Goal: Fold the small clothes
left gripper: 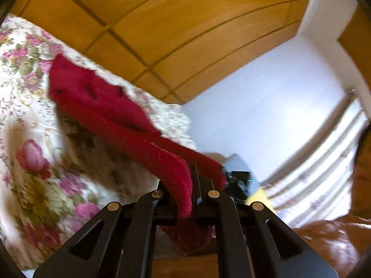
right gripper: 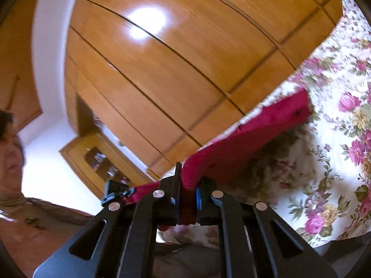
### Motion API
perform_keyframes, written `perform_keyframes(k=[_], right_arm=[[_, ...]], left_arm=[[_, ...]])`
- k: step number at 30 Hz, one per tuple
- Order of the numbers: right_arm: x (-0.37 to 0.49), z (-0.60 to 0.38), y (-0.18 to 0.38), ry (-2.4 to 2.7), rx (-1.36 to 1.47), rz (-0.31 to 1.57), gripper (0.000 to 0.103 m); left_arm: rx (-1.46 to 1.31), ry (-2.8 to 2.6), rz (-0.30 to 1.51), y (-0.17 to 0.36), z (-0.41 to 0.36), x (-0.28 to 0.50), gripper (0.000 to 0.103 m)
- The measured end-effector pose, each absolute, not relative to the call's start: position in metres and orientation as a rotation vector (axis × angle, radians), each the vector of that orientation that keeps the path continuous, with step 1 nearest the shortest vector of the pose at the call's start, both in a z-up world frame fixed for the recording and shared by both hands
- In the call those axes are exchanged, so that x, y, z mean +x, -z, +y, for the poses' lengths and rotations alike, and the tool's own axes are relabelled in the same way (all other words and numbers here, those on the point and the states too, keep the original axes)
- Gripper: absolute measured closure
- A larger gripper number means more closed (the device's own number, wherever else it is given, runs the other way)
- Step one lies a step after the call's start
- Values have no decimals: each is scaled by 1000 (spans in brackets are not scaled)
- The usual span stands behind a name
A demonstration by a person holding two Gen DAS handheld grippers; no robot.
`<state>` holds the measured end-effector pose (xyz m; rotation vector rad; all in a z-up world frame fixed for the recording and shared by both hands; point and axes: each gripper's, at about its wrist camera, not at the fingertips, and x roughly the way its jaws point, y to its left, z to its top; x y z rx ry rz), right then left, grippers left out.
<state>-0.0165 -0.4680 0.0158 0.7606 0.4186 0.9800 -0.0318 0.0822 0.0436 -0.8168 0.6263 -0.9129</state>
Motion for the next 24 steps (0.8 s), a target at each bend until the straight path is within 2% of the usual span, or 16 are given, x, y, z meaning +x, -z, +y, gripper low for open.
perform_keyframes(k=[5,10,18,24], right_arm=[[-50,-480,-25,-1081,778,345,95],[-33,-475,-13,-1044,837,405,94],[57,-467,-10,-924,938,485,92],[137,-460,3,-846,979,560,92]], left_arm=[[-887,1021,611,-50,91,-56,97],[-1001,999,653,-26,97,-44,97],[-1255,812,759,15,111,39,97],[-1206,734,798,29,119,95,97]])
